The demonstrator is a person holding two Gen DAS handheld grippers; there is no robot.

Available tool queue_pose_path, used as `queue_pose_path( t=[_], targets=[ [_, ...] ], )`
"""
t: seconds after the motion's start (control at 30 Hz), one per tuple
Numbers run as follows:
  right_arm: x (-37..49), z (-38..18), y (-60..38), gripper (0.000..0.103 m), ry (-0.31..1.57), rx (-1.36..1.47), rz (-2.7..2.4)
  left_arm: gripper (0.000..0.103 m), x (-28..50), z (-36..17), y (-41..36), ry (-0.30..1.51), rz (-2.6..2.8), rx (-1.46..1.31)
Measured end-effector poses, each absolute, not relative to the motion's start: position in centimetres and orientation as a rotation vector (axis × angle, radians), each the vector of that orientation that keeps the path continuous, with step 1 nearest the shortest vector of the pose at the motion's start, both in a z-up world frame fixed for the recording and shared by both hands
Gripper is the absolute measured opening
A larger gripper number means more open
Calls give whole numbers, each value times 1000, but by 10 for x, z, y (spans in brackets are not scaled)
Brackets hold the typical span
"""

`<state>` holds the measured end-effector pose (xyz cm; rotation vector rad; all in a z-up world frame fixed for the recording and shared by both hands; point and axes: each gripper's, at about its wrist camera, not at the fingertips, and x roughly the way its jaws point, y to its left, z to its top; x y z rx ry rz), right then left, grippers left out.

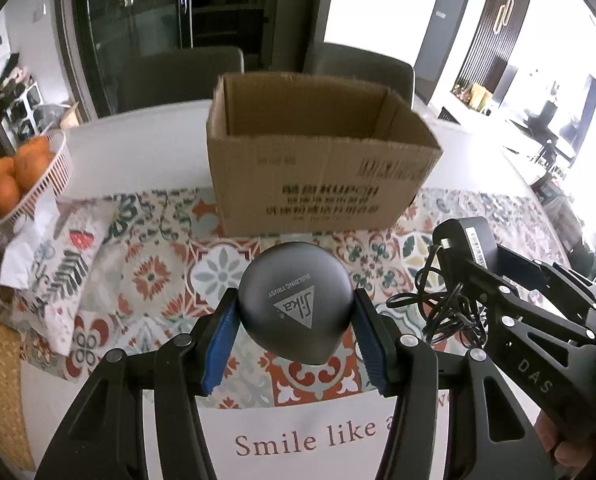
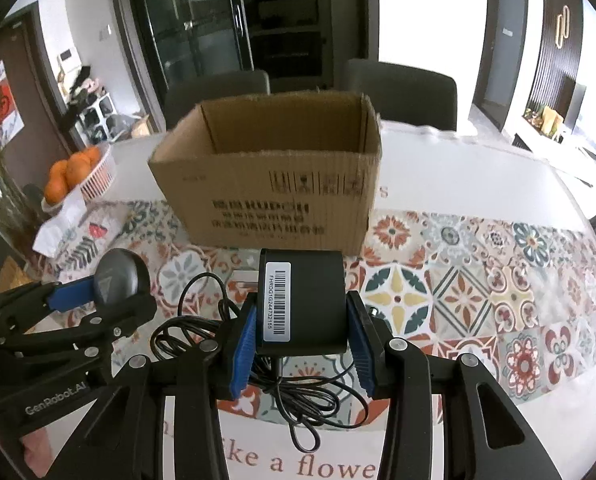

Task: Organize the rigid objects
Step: 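Lift and carry the grey device and black charger over the box with both tools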

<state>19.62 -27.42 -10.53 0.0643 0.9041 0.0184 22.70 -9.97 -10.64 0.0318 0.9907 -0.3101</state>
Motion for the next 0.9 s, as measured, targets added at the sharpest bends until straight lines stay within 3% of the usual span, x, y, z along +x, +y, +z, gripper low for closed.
queue_pose_path(
  t=[0.9],
  targets=[
    [218, -5, -257, 43, 697, 55, 24, 55, 261, -8, -93, 793, -347, -2]
  ],
)
